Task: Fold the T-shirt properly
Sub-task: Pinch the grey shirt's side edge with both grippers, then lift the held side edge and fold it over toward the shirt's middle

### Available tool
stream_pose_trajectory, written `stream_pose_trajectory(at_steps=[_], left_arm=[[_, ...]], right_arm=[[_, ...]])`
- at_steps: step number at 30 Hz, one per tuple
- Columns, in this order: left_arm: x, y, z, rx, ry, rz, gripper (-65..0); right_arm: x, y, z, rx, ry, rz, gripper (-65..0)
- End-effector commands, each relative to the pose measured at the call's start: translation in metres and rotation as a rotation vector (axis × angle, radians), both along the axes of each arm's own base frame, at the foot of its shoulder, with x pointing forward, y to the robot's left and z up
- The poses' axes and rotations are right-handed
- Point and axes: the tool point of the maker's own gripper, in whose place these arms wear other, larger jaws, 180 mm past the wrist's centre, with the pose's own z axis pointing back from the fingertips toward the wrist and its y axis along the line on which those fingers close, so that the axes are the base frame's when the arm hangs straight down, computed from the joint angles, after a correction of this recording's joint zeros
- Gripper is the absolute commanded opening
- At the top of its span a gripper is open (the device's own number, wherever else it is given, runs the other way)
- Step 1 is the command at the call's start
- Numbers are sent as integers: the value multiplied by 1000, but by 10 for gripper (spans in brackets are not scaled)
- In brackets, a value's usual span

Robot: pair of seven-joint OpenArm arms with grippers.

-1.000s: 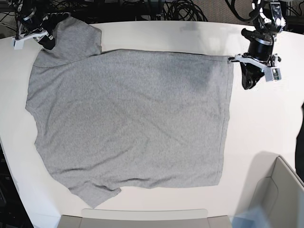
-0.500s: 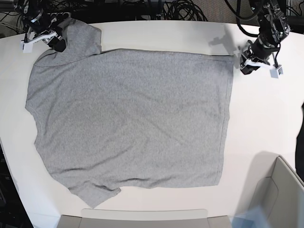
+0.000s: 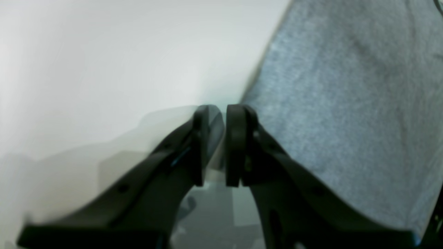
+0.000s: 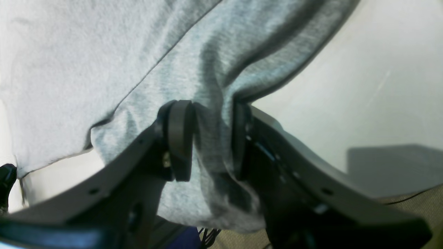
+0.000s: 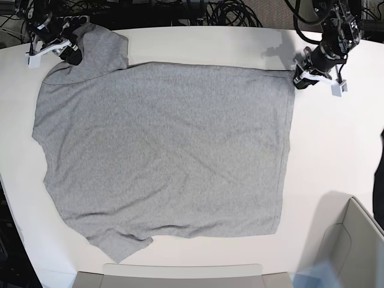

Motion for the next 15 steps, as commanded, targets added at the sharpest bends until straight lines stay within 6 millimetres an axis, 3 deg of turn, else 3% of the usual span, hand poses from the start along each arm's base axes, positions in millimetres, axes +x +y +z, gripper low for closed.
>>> stream_pose_trajectory(at_steps=[1,4,15], left_arm=[[4,-5,4,-4,-14,-22,-542],[5,-20,0,-20,-7,-62,-542],[11,-23,-4,-41,5,-67,-545]], right_arm=[[-15,-4,-9,-29,80,20,-456],[-14,-2,-10,-27,80,22,-456],[-12,10,-10,-21,86,81,-457]])
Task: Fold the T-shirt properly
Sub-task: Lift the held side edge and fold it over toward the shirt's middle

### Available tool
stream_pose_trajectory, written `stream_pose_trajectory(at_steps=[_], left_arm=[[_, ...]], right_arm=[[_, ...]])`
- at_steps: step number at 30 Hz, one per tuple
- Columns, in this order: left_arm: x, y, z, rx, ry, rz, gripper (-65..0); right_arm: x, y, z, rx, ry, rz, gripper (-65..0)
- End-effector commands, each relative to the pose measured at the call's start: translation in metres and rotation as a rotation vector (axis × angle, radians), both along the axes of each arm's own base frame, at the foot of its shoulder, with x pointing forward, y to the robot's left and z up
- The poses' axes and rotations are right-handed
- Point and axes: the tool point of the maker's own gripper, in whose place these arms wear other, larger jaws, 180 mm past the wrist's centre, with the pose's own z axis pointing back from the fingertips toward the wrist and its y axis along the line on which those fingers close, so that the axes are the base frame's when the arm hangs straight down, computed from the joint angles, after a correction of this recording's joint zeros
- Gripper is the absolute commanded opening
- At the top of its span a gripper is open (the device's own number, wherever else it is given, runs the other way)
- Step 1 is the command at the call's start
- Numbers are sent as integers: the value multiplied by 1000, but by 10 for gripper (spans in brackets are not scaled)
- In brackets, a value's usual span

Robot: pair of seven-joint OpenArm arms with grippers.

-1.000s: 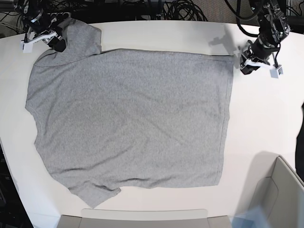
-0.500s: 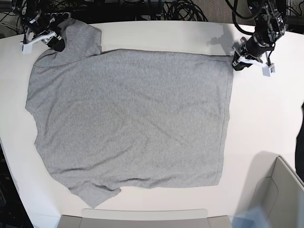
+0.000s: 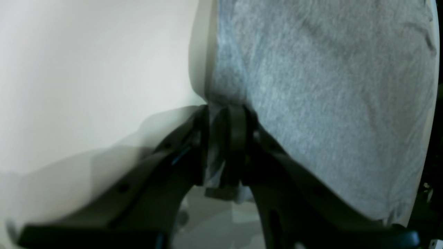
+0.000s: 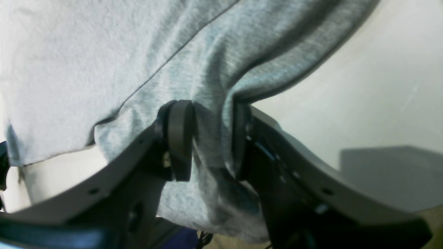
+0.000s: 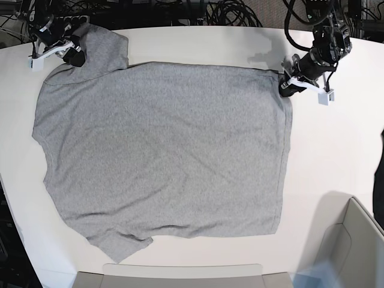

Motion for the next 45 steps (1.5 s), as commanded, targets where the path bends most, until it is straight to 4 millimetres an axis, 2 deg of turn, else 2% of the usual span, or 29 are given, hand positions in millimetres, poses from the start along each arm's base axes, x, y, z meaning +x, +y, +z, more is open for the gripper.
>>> stream_pose_trajectory(at_steps=[1,7,9,11,14,15,19,22,24,30,33,36,39,45], left_arm=[[-4,5,2,20,14,-11,-545],[-3,-3,0,13,20,-35,-549],[-2,-11,-2,9,22,-61,-582],[-3,-11,-3,11,27,-61,-650],[-5,-4,-5,16,36,-42,-650],[-5,5,-4,27,36,-26,-650],[-10,43,6,70,20,64,-650],[-26,68,9,105,39,113,-650],[-30,75,11,121,42,115,-650],[-41,72,26,167,24,80,-650],[-41,70,41,195,-8,64,-650],[-34,70,57,218,-49,55,-650],[-31,71,61,223,-61,57,-650],[-4,69,74,219,-130,59,-650]], right_arm=[[-18,0,-9,-22,88,29,-457],[-14,1,-7,-25,77,34,-457],[-13,2,-6,-26,74,39,-459],[-12,3,-3,-30,67,45,-499],[-11,2,-1,-47,65,56,-632],[-11,0,0,-66,66,63,-650],[-11,-4,8,-134,63,99,-650],[-9,-4,23,-162,31,111,-650],[-7,-2,31,-175,11,124,-650],[-2,-4,55,-221,-42,134,-650],[3,0,63,-230,-67,148,-650],[8,3,70,-237,-91,157,-650],[19,3,77,-250,-122,159,-650],[39,-13,93,-291,-186,123,-650]])
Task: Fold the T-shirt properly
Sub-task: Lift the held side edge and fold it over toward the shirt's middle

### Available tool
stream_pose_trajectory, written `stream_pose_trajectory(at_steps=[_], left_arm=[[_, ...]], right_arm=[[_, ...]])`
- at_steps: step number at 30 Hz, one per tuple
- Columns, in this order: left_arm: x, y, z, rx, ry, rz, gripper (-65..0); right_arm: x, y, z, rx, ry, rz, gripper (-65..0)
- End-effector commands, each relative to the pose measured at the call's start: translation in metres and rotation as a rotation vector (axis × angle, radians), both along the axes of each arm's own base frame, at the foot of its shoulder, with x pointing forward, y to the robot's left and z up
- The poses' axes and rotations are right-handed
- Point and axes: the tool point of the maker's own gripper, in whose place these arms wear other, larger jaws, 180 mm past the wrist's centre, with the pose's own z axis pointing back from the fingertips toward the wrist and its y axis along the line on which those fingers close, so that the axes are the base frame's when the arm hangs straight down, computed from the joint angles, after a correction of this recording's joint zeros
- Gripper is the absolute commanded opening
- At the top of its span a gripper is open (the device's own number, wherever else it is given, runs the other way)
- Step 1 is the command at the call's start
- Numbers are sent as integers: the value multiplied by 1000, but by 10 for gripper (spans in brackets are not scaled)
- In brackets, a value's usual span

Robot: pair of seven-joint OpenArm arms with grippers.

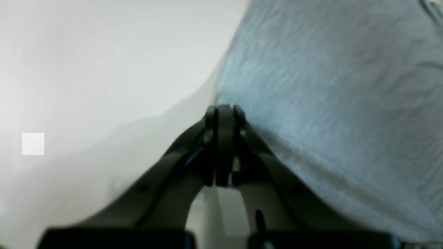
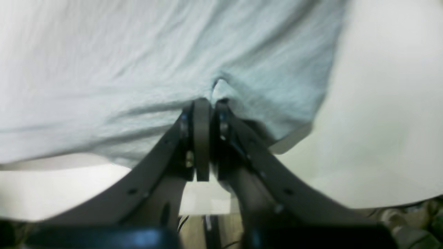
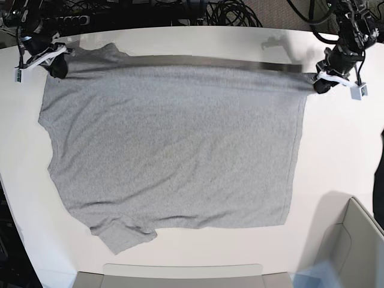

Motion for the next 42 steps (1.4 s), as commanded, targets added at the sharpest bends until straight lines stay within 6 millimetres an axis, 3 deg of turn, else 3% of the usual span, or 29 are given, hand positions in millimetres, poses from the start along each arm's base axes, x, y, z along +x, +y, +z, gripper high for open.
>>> stream_pose_trajectory(at_steps=[1,7,11,17,23,29,42], left_arm=[[7,5,10,21,-36,-2,-650],[38,-4,21,-7,-80,-31,-650],[52,-10,11,-47,-72,-35,-650],[70,-14,6,-84,-79,-35,-650],[83,0,12,17,-76,-30,-650],[112,-16,18,44,-97,-86,-650],[163,-14,20,4,-108,-68,-650]], right_arm=[[10,-3,13,-18,-48,11,-650],[25,-8,16,-32,-52,34,-650],[40,-16,18,-105,-34,43,-650],[64,-1,17,-167,-48,105,-650],[84,9,17,-218,-60,147,-650],[106,14,12,-238,-62,167,-650],[149,15,9,-269,-70,179,-650]])
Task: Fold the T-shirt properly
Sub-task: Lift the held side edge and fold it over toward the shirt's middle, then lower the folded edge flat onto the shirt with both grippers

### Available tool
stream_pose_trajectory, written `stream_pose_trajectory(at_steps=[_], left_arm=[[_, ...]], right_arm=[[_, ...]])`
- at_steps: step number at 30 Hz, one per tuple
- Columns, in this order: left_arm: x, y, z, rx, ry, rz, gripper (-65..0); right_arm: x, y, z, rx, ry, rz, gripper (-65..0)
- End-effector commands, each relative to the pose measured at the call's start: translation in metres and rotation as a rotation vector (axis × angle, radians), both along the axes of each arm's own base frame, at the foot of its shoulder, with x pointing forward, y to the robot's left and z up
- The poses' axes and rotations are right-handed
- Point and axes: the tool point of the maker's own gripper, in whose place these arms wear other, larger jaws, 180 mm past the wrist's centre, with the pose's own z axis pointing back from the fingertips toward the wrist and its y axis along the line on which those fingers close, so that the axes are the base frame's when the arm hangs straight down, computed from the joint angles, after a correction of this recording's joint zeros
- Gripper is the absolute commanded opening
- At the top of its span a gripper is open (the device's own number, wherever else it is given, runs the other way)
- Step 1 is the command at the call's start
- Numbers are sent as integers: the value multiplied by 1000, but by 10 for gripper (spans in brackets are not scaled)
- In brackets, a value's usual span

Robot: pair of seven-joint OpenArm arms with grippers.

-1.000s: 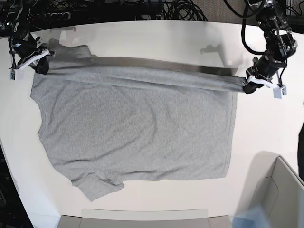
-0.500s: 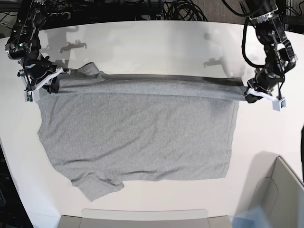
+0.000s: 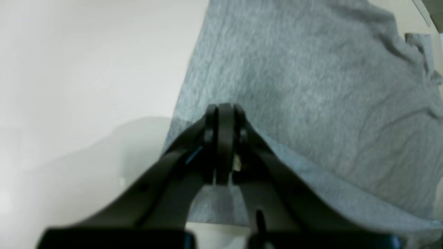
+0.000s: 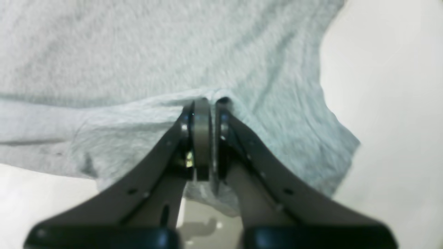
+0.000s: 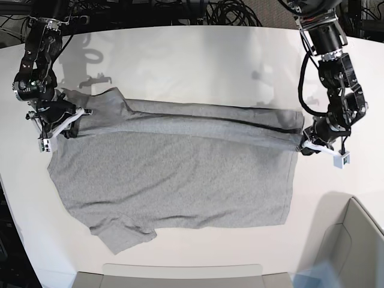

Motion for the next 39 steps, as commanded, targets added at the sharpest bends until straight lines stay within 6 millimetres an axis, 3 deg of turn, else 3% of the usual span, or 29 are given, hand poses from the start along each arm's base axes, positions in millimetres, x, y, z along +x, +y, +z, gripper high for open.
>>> stream_pose_trajectory(at_steps=[1,11,18,29,35,39], left_arm=[[14,6,19,14,-60,6,-650],[33,10,20,-8,-79,31,-650],[45,9,1,76,-43,10,-650],[49,13,0,84,-61,29,-650],[49,12,0,82,-60,30,-650],[47,12,-1,83,-54,28,-650]], right_arm=[[12,-6,14,-16,-50,0,-650],[37,-18,11,12,-85,-34,-650],[53,-20,-2,11,-48,-14,-650],[79,-32,5,30,-94,-49,-650],[87,-21,-4,29,-60,-12,-650],[87,-18,-3,39,-63,-10,-495]])
